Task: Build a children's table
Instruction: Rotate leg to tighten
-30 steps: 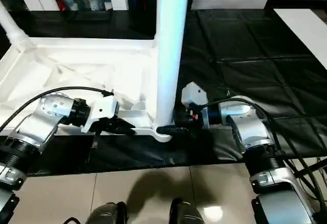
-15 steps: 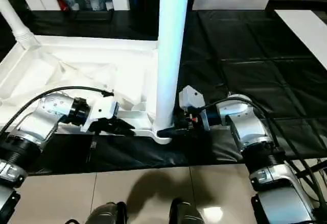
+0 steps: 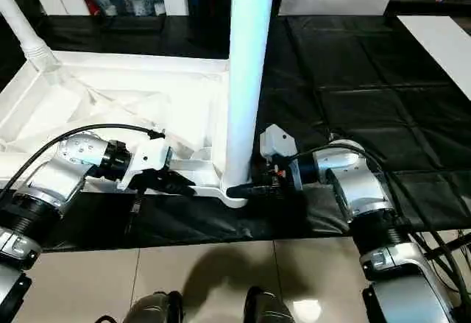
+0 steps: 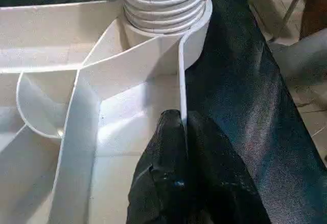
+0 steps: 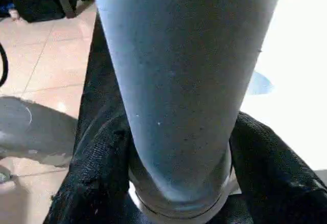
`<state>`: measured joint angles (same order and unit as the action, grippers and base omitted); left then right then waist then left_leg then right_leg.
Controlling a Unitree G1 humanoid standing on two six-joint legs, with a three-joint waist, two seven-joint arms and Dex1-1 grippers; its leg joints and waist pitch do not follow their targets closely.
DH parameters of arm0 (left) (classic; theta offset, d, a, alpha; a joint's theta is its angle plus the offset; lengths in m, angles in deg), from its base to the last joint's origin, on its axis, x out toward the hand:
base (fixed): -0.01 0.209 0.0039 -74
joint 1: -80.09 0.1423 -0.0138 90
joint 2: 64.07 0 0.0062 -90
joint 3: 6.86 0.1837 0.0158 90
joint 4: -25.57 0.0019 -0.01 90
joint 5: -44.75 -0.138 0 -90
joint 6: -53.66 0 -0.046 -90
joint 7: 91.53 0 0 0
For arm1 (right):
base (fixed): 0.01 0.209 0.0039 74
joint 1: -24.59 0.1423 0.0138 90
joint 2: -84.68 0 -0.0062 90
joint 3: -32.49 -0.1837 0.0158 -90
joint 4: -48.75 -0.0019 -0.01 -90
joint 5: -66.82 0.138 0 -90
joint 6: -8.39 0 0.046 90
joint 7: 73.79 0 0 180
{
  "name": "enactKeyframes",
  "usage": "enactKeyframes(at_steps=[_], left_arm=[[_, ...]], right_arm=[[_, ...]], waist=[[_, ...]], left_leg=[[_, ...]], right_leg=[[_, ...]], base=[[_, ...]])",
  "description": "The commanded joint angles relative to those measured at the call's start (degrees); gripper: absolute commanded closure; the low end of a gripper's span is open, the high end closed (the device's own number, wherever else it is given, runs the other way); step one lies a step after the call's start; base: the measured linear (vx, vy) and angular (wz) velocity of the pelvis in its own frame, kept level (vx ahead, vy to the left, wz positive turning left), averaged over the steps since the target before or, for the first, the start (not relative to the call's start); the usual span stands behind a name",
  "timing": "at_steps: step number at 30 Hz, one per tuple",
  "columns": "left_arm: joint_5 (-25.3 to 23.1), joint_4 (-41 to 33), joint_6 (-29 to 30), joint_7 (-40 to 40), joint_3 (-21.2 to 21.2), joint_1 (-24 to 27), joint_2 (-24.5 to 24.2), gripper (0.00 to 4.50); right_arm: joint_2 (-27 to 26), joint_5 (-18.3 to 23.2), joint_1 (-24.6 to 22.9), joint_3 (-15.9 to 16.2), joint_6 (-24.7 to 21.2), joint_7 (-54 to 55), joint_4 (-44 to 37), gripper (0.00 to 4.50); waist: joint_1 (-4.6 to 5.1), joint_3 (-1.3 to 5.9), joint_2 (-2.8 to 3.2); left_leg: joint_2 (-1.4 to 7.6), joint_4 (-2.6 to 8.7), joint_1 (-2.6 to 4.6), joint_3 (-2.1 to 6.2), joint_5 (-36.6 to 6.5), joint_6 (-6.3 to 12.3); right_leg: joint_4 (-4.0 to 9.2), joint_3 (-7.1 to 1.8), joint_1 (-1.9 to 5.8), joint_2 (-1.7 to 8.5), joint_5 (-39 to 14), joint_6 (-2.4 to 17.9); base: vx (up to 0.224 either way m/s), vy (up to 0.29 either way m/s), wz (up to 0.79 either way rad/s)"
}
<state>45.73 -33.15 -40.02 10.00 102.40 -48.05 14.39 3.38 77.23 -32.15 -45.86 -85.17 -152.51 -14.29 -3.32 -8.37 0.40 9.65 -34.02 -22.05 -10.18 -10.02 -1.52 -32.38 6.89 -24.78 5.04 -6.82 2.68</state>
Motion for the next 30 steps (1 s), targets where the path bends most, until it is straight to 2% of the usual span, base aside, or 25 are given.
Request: enactKeyframes(at_steps=[1, 4, 6, 7, 8, 9, 10, 11, 12, 13, 14, 15, 16, 17, 18, 19, 20, 22, 23, 24, 25, 26, 27, 29, 30], left_arm=[[-2.1, 0.4, 4.3, 5.9, -0.7, -0.2, 1.1, 4.50], [-1.8, -1.4, 9.5, 12.1, -2.7, -0.4, 3.3, 4.50], [-2.0, -2.8, 12.3, 15.8, -3.4, -0.3, 5.1, 4.50], [-2.1, -3.1, 12.8, 16.6, -3.5, -0.3, 5.5, 4.50], [-2.1, -3.6, 14.3, 18.6, -3.9, -0.3, 6.6, 4.50], [-2.2, -4.0, 15.7, 20.6, -4.3, -0.4, 7.9, 4.50], [-2.2, -4.3, 16.8, 22.2, -4.6, -0.6, 8.9, 4.50], [-2.2, -4.7, 18.9, 25.2, -5.2, -0.9, 10.9, 4.50], [-2.5, -5.1, 21.8, 30.4, -6.2, -1.7, 14.1, 4.50], [-2.7, -5.1, 23.6, 34.1, -7.1, -2.4, 16.5, 4.50], [-2.7, -5.1, 23.6, 34.1, -7.1, -2.4, 16.5, 4.50], [-2.7, -5.2, 24.8, 36.9, -7.7, -3.0, 18.3, 4.50], [-3.1, -4.3, 25.3, 41.4, -8.6, -4.3, 21.2, 4.50], [-3.3, -3.9, 25.4, 43.0, -8.8, -4.7, 22.1, 4.50], [-3.3, -3.9, 25.4, 43.0, -8.8, -4.7, 22.1, 4.50], [-3.9, -3.3, 24.6, 46.0, -9.0, -5.6, 23.9, 4.50], [-4.0, -3.4, 24.3, 45.9, -8.8, -5.7, 24.0, 4.50], [-4.5, -4.0, 24.3, 44.9, -8.2, -5.7, 23.9, 4.50], [-4.8, -4.3, 24.2, 44.4, -7.9, -5.6, 23.6, 4.50], [-5.0, -4.6, 24.1, 43.9, -7.6, -5.4, 23.3, 4.50], [-5.1, -4.9, 24.3, 43.7, -7.6, -5.2, 23.0, 4.50], [-5.2, -5.1, 24.4, 43.6, -7.6, -5.0, 22.8, 4.50], [-5.4, -5.7, 24.4, 42.6, -7.4, -4.3, 21.6, 4.50], [-5.4, -6.3, 24.5, 41.7, -7.0, -3.6, 20.6, 4.50], [-5.4, -6.4, 24.5, 41.6, -6.9, -3.5, 20.4, 4.50]], right_arm=[[-2.1, 0.5, -2.1, 0.6, -3.5, 3.6, -1.6, 1.99], [-6.1, 0.1, -4.3, -1.4, -5.5, 12.9, -2.6, 2.00], [-8.5, -1.3, -5.9, -2.0, -5.8, 19.1, -3.2, 2.01], [-9.0, -1.6, -6.2, -2.1, -5.8, 20.3, -3.2, 2.01], [-10.1, -2.2, -6.8, -2.4, -6.0, 22.9, -3.3, 2.01], [-11.1, -2.8, -7.1, -2.6, -6.4, 25.4, -3.1, 2.01], [-12.0, -3.3, -7.0, -3.0, -6.5, 27.5, -2.8, 2.01], [-13.6, -4.1, -6.9, -3.7, -6.9, 31.8, -2.1, 2.01], [-16.5, -5.1, -6.3, -5.4, -8.1, 39.1, -1.2, 2.01], [-18.8, -5.4, -5.6, -6.9, -9.2, 44.4, -0.6, 2.01], [-18.8, -5.4, -5.6, -6.9, -9.2, 44.4, -0.6, 2.01], [-20.7, -5.4, -5.1, -7.9, -10.1, 48.4, -0.4, 2.01], [-23.4, -5.6, -4.0, -9.0, -10.3, 54.0, 0.2, 2.01], [-24.4, -5.6, -3.6, -9.3, -10.2, 55.8, 0.5, 2.01], [-24.4, -5.6, -3.6, -9.3, -10.2, 55.8, 0.5, 2.01], [-27.8, -4.8, -2.1, -12.3, -11.5, 63.0, 1.7, 2.01], [-28.7, -4.1, -1.5, -13.3, -11.5, 64.5, 2.5, 2.01], [-29.9, -3.1, -1.0, -14.8, -10.2, 65.6, 3.3, 2.01], [-30.0, -3.1, -0.9, -14.9, -9.5, 65.1, 3.3, 2.01], [-30.1, -3.0, -0.9, -14.9, -8.9, 64.7, 3.3, 1.74], [-30.2, -2.6, -0.9, -15.2, -8.8, 64.1, 3.1, 1.57], [-30.3, -2.3, -0.9, -15.3, -8.7, 63.7, 2.9, 1.57], [-30.1, -2.5, -1.2, -15.1, -8.8, 63.0, 2.1, 1.45], [-29.4, -3.1, -1.6, -14.6, -8.3, 62.0, 1.5, 1.26], [-29.3, -3.3, -1.6, -14.4, -8.2, 62.0, 1.4, 1.16]], waist=[[0.23, 4.97, -0.52], [0.51, 4.59, -0.63], [1.13, 4.23, -0.76], [1.38, 4.04, -0.67], [2.07, 3.64, -0.51], [2.51, 3.49, -0.37], [2.82, 3.49, -0.39], [3.33, 3.34, 0.04], [3.89, 3.38, 0.34], [4.18, 3.30, 0.46], [4.51, 3.32, 0.67], [4.98, 3.52, 0.60], [5.30, 3.30, 0.83], [5.41, 3.42, 0.63], [5.37, 3.51, 0.52], [5.25, 3.52, 0.51], [5.24, 3.69, 0.45], [4.78, 4.14, 0.49], [4.43, 4.40, 0.51], [4.24, 4.57, 0.46], [3.95, 4.66, 0.43], [3.86, 4.83, 0.07], [3.71, 4.88, -0.09], [3.54, 5.23, -0.19], [3.53, 5.31, -0.13]], left_leg=[[3.81, 3.99, 1.14, 1.08, -11.1, 4.92], [3.54, 4.08, 1.41, 1.40, -13.8, 3.00], [3.19, 4.15, 1.65, 1.73, -16.6, 1.67], [3.26, 4.26, 1.82, 1.80, -17.6, 1.43], [3.21, 4.33, 2.02, 2.10, -20.7, 0.93], [3.24, 4.31, 2.66, 2.39, -24.2, 0.31], [3.32, 4.36, 2.82, 2.44, -25.2, -0.01], [3.45, 4.44, 3.16, 2.62, -27.2, -0.44], [3.57, 4.57, 2.99, 3.04, -28.7, -0.90], [3.78, 4.77, 2.91, 3.14, -29.7, -1.17], [4.11, 4.99, 3.00, 3.30, -31.0, -1.52], [4.41, 5.42, 2.64, 3.86, -33.3, -1.78], [4.59, 5.89, 2.78, 3.62, -34.9, -2.05], [4.00, 5.45, 3.20, 3.41, -34.6, -2.11], [3.63, 5.14, 3.25, 3.28, -33.4, -1.83], [3.21, 4.79, 2.91, 3.11, -30.5, -0.82], [3.08, 4.65, 2.62, 2.88, -27.4, -0.05], [3.22, 4.71, 2.10, 2.74, -23.1, 0.98], [3.39, 4.88, 1.50, 2.48, -19.3, 1.88], [3.47, 4.87, 1.38, 2.33, -17.7, 2.31], [3.57, 4.81, 1.60, 1.99, -15.6, 3.02], [3.22, 4.54, 1.19, 1.71, -13.4, 4.01], [2.98, 4.36, 0.96, 1.58, -12.1, 5.23], [2.79, 4.04, 0.28, 1.60, -9.4, 6.66], [2.80, 3.97, 0.18, 1.58, -8.7, 7.00]], right_leg=[[3.67, -3.77, 3.92, 4.26, -22.9, 10.1], [4.71, -3.50, 3.74, 4.66, -30.1, 7.9], [5.71, -2.94, 3.58, 4.70, -36.7, 4.9], [5.95, -2.81, 3.40, 4.64, -37.7, 4.4], [6.44, -2.21, 3.38, 4.49, -40.1, 3.3], [7.07, -1.63, 3.24, 4.52, -42.4, 2.1], [7.22, -1.52, 3.25, 4.51, -42.6, 1.8], [7.58, -1.10, 3.23, 4.53, -42.2, 1.7], [7.61, -0.46, 3.64, 4.55, -41.1, 1.8], [7.66, -0.20, 3.78, 4.41, -40.4, 1.8], [7.51, 0.09, 3.90, 4.43, -39.1, 2.0], [7.05, 0.49, 4.63, 4.37, -36.5, 1.7], [6.65, -0.14, 4.23, 4.35, -34.1, 2.5], [7.18, -0.29, 3.83, 4.76, -34.4, 3.1], [7.39, -0.30, 3.78, 5.03, -35.1, 3.1], [7.64, -0.42, 4.00, 5.43, -36.3, 2.8], [7.75, -0.83, 3.83, 5.71, -36.1, 3.3], [7.21, -1.22, 4.26, 5.64, -32.5, 4.0], [6.46, -1.69, 4.44, 5.44, -27.2, 5.4], [6.08, -1.91, 4.49, 5.39, -24.5, 6.3], [5.51, -2.30, 4.17, 5.16, -20.5, 8.2], [4.86, -2.62, 4.37, 5.02, -18.0, 9.5], [4.65, -2.84, 4.49, 5.01, -17.9, 10.0], [4.01, -3.01, 4.73, 4.95, -17.0, 10.2], [3.89, -3.01, 4.78, 4.95, -16.5, 10.4]], base=[[0.000, 0.000, 0.00], [0.000, 0.000, 0.00], [0.000, 0.000, 0.00], [0.000, 0.000, 0.00], [0.000, 0.000, 0.00], [0.000, 0.000, 0.00], [0.000, 0.000, 0.00], [0.000, 0.000, 0.00], [0.000, 0.000, 0.00], [-0.018, 0.051, -0.04], [-0.018, 0.051, -0.04], [-0.010, 0.054, -0.05], [0.000, 0.000, 0.00], [0.000, 0.000, 0.00], [0.000, 0.000, 0.00], [0.000, 0.000, 0.00], [0.000, 0.000, 0.00], [0.000, 0.000, 0.00], [0.000, 0.000, 0.00], [0.000, 0.000, 0.00], [0.000, 0.000, 0.00], [0.000, 0.000, 0.00], [0.000, 0.000, 0.00], [0.031, -0.052, 0.01], [0.022, -0.061, -0.03]])
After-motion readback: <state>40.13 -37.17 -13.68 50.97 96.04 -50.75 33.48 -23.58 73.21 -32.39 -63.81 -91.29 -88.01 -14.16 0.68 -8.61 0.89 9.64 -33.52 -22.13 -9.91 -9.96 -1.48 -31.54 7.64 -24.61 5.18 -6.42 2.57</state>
